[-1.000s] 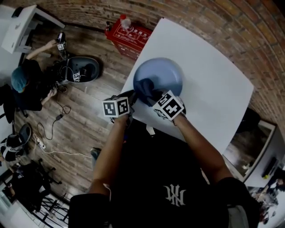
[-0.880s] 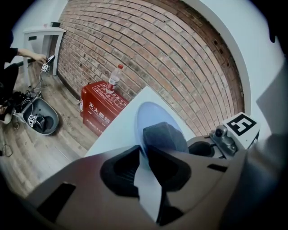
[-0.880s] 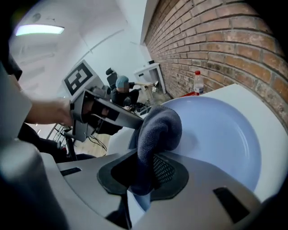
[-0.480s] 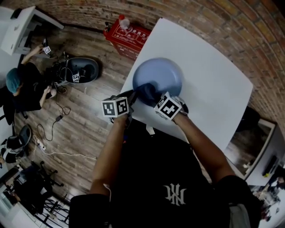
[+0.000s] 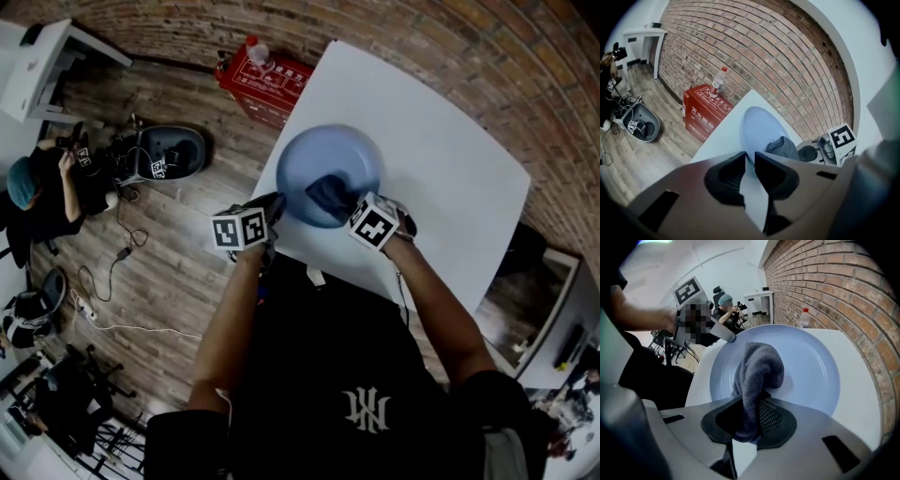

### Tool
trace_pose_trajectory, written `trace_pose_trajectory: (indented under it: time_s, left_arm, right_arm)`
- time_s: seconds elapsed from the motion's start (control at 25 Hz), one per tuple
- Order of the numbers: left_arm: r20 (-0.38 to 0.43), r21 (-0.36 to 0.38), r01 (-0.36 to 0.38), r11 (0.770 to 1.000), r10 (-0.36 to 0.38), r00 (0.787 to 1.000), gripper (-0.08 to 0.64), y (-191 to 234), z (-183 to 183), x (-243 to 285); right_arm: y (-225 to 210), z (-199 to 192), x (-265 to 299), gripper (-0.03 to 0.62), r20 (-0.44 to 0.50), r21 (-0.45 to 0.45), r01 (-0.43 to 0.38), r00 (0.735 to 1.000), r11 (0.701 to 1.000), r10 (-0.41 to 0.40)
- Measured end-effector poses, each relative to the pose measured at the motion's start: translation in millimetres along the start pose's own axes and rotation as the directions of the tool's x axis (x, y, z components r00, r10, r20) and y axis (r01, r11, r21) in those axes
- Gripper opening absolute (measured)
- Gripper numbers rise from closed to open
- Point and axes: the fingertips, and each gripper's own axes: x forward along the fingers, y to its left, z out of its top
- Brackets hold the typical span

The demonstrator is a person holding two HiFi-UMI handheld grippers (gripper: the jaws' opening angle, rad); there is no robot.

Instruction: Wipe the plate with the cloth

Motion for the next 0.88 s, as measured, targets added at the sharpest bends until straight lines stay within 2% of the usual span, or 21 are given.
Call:
trace_pose_trajectory:
  time_s: [0.2, 0.52, 0.76, 0.88]
  left_arm:
    - [0.001, -0.002, 0.003, 1.000, -0.003, 1.000, 0.064, 0, -1, 0]
    - [-0.002, 0.000, -0.003, 1.000, 0.003, 1.000, 0.066, 0, -1, 0]
    - [-0.004, 0.000, -0.006, 1.000, 0.006, 1.000, 0.066, 0, -2, 0]
    - [-0.004, 0.000, -0.008, 1.000, 0.008, 1.000, 0.066, -1, -2, 0]
  right_arm:
    - [-23, -9, -7, 0.081, -0.003, 0.018, 0.040, 0.999, 0.999, -0.040]
    - [-59, -12, -14, 0.082, -0.045, -0.021, 0.144, 0.988, 0.989, -0.145]
    - [-79, 5, -24, 0.083, -0.039, -0.096, 0.226, 0.972, 0.969, -0.231]
    - [-89, 8, -27, 0.083, -0.063, -0.138, 0.279, 0.955, 0.950, -0.289]
